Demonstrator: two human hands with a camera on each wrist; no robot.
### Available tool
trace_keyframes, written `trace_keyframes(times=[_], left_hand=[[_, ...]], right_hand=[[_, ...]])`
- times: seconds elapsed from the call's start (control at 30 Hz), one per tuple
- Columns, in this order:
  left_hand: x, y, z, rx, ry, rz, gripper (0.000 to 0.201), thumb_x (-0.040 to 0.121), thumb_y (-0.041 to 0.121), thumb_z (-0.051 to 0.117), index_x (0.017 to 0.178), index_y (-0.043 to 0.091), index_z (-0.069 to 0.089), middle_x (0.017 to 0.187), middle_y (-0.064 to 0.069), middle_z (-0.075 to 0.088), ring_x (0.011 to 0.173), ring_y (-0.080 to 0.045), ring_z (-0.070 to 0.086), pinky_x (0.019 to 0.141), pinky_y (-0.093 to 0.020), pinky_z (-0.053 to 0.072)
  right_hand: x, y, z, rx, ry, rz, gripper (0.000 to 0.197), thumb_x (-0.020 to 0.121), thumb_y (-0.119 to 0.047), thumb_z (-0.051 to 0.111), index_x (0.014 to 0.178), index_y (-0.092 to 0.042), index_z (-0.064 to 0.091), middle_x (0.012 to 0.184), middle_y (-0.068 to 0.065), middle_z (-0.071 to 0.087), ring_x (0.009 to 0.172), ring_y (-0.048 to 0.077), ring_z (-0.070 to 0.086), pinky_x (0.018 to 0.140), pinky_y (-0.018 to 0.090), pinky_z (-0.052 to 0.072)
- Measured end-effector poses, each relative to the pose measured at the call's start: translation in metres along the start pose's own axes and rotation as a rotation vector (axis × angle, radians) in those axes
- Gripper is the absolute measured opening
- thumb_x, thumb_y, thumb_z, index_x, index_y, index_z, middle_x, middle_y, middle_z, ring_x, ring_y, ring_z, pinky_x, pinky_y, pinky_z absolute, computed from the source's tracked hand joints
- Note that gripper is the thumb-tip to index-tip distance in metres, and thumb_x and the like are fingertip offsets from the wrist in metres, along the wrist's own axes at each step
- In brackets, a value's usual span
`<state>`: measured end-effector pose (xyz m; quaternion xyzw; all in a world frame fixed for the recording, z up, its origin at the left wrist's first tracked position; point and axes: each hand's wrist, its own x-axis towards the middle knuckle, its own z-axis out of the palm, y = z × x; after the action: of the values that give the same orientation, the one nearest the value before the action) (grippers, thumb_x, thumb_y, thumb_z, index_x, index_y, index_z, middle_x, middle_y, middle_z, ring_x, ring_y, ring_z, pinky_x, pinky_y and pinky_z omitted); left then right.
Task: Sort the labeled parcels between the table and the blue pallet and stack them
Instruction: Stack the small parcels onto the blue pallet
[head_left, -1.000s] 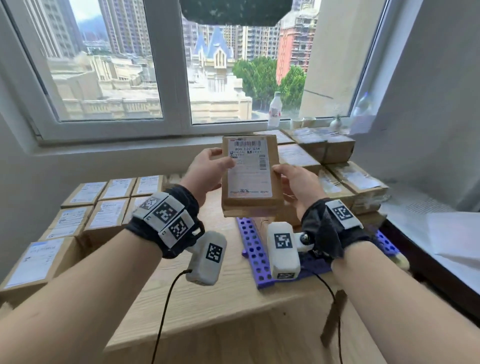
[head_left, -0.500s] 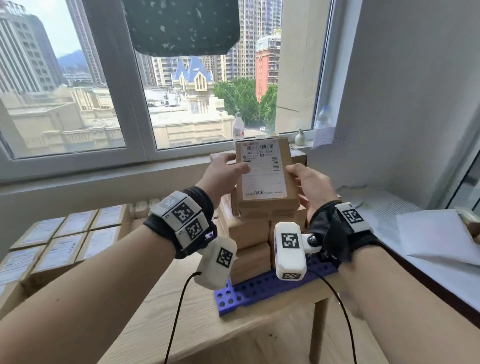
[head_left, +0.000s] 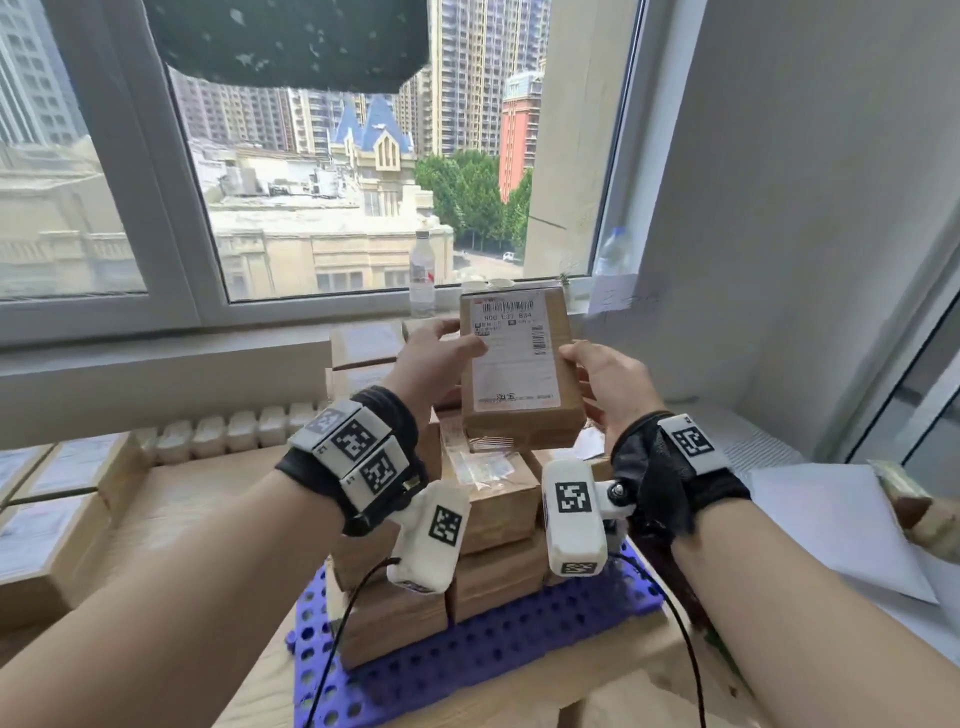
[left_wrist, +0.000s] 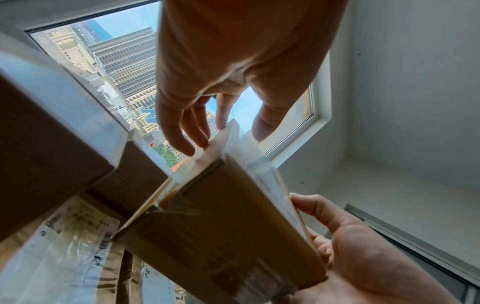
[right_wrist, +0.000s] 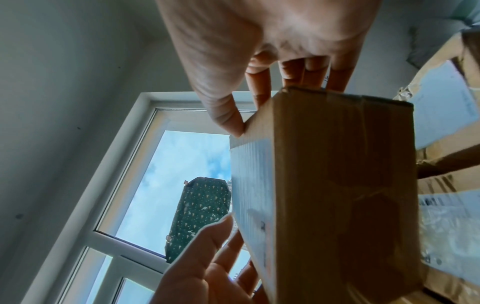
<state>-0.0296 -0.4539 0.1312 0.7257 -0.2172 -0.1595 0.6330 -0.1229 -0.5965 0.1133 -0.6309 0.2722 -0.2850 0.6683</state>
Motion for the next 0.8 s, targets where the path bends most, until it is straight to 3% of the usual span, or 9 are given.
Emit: trace_keyframes(times=[0.1,0.2,0.3,0.43,0.57,0.6,0.67,0.7,0.8], left_hand=[[0.019,-0.005,0.013,0.011,0.019,-0.042,0.043,0.091,0.013,0.057,0.133,0.010,0.048,0.118,-0.007,0.064,0.098,-0.019,0.064,0.075,-0.031,0.054],[0.030,-0.011,0.026,0.034,0.003,-0.081,0.041,0.093,0.013,0.056,0.132,0.012,0.046,0.116,-0.004,0.063,0.087,-0.009,0.061,0.061,-0.020,0.046],[0.036,-0.018,0.033,0.082,-0.009,-0.119,0.042,0.091,0.014,0.058,0.132,0.010,0.048,0.120,-0.004,0.063,0.098,-0.015,0.062,0.064,-0.020,0.045],[0.044,-0.026,0.038,0.108,-0.016,-0.212,0.039,0.092,0.014,0.059,0.129,0.009,0.048,0.121,-0.006,0.063,0.098,-0.016,0.063,0.069,-0.024,0.050],[0.050,-0.027,0.048,0.139,-0.006,-0.247,0.039,0.093,0.014,0.058,0.130,0.012,0.048,0.123,-0.007,0.062,0.089,-0.012,0.061,0.063,-0.022,0.047],[0.052,-0.028,0.050,0.154,0.001,-0.261,0.044,0.092,0.016,0.058,0.134,0.012,0.045,0.126,-0.007,0.061,0.093,-0.013,0.061,0.066,-0.023,0.048],[0.054,-0.033,0.053,0.196,0.028,-0.293,0.063,0.090,0.021,0.061,0.146,0.013,0.033,0.135,-0.009,0.055,0.113,-0.021,0.057,0.088,-0.036,0.051],[0.055,-0.034,0.054,0.220,0.041,-0.307,0.070,0.089,0.023,0.062,0.149,0.013,0.027,0.140,-0.010,0.051,0.121,-0.025,0.052,0.099,-0.043,0.046],[0.054,-0.037,0.056,0.246,0.087,-0.302,0.072,0.089,0.024,0.063,0.150,0.011,0.026,0.147,-0.012,0.042,0.131,-0.027,0.043,0.108,-0.047,0.036]], right_hand=[[0.028,0.006,-0.004,0.002,-0.021,0.040,0.016,0.084,-0.021,0.063,0.098,-0.015,0.069,0.094,0.005,0.069,0.085,0.020,0.061,0.078,0.033,0.049],[0.049,0.022,-0.009,0.011,-0.048,0.101,0.014,0.085,-0.017,0.062,0.097,-0.013,0.068,0.091,0.005,0.067,0.082,0.020,0.059,0.071,0.030,0.047],[0.064,0.035,-0.011,0.012,-0.086,0.151,0.015,0.085,-0.017,0.063,0.097,-0.012,0.069,0.090,0.005,0.066,0.080,0.019,0.059,0.068,0.027,0.048],[0.082,0.054,-0.010,-0.033,-0.160,0.218,0.005,0.084,-0.019,0.063,0.086,-0.017,0.068,0.088,0.005,0.066,0.079,0.020,0.059,0.079,0.033,0.047],[0.095,0.063,-0.012,-0.079,-0.239,0.253,0.013,0.084,-0.018,0.064,0.095,-0.014,0.067,0.091,0.006,0.067,0.081,0.020,0.062,0.078,0.032,0.050],[0.098,0.064,-0.012,-0.094,-0.255,0.262,0.012,0.084,-0.017,0.063,0.095,-0.013,0.067,0.091,0.006,0.067,0.082,0.021,0.062,0.076,0.031,0.050],[0.102,0.066,-0.012,-0.115,-0.281,0.279,0.006,0.084,-0.016,0.062,0.088,-0.015,0.067,0.089,0.006,0.066,0.081,0.020,0.061,0.074,0.030,0.050],[0.103,0.066,-0.012,-0.117,-0.292,0.283,0.005,0.085,-0.014,0.062,0.083,-0.016,0.066,0.086,0.005,0.064,0.079,0.020,0.059,0.073,0.030,0.049],[0.106,0.069,-0.010,-0.134,-0.299,0.298,0.011,0.083,-0.015,0.062,0.073,-0.019,0.063,0.086,0.003,0.062,0.082,0.021,0.057,0.076,0.032,0.049]])
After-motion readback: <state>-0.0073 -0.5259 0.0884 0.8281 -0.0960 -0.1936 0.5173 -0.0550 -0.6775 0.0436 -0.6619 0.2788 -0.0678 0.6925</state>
